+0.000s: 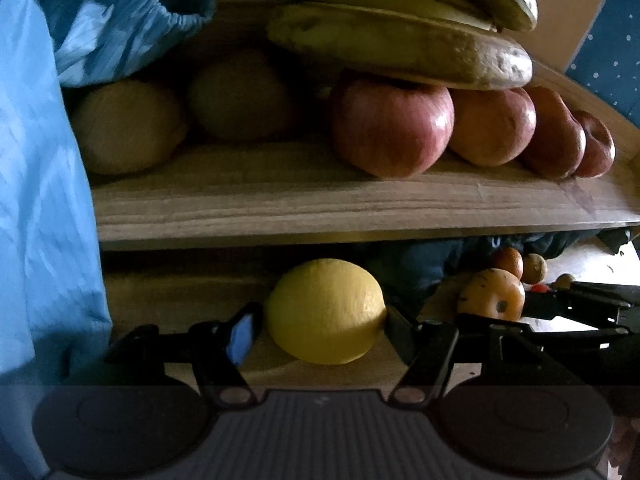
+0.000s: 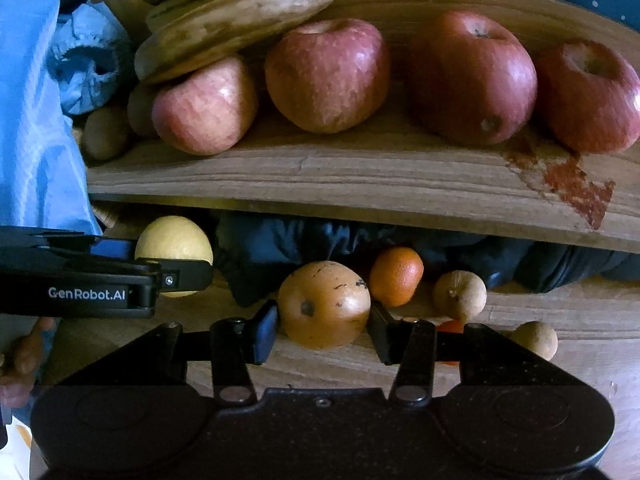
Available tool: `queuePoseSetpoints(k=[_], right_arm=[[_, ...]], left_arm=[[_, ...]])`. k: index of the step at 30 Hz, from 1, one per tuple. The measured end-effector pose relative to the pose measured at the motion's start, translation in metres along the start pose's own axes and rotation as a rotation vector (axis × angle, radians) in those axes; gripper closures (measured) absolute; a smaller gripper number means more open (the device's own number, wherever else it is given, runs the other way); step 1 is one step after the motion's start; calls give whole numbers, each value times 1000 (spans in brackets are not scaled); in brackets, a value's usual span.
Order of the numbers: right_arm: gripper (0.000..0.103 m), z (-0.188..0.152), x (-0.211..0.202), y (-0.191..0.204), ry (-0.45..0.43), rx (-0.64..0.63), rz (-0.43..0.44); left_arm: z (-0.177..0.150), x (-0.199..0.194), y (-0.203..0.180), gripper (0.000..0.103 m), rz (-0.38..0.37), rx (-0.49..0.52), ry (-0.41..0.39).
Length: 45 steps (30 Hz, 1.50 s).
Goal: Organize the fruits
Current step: 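Carry the apple in the right tool while the left tool carries the lemon to the tray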
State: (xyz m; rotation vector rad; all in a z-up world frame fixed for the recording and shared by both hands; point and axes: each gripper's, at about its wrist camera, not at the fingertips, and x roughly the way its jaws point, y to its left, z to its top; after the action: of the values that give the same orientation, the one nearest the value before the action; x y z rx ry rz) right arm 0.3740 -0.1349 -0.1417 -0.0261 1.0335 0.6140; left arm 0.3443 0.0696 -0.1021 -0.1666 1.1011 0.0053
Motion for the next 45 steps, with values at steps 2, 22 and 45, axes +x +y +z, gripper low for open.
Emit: queuePoseSetpoints(k=[2,22,45], right_arm=[[54,-4,-2,-2,-4,0,8],[54,-34,-47,-6,-51,-17,55],[54,-96,-98,2,-62,-100,52]], left_arm=[[-3,0,-1,32,-5,-1,4],[-29,-22,-29,32,-53,8,-13],[-78,-65,-58,32,-113,40,-15]])
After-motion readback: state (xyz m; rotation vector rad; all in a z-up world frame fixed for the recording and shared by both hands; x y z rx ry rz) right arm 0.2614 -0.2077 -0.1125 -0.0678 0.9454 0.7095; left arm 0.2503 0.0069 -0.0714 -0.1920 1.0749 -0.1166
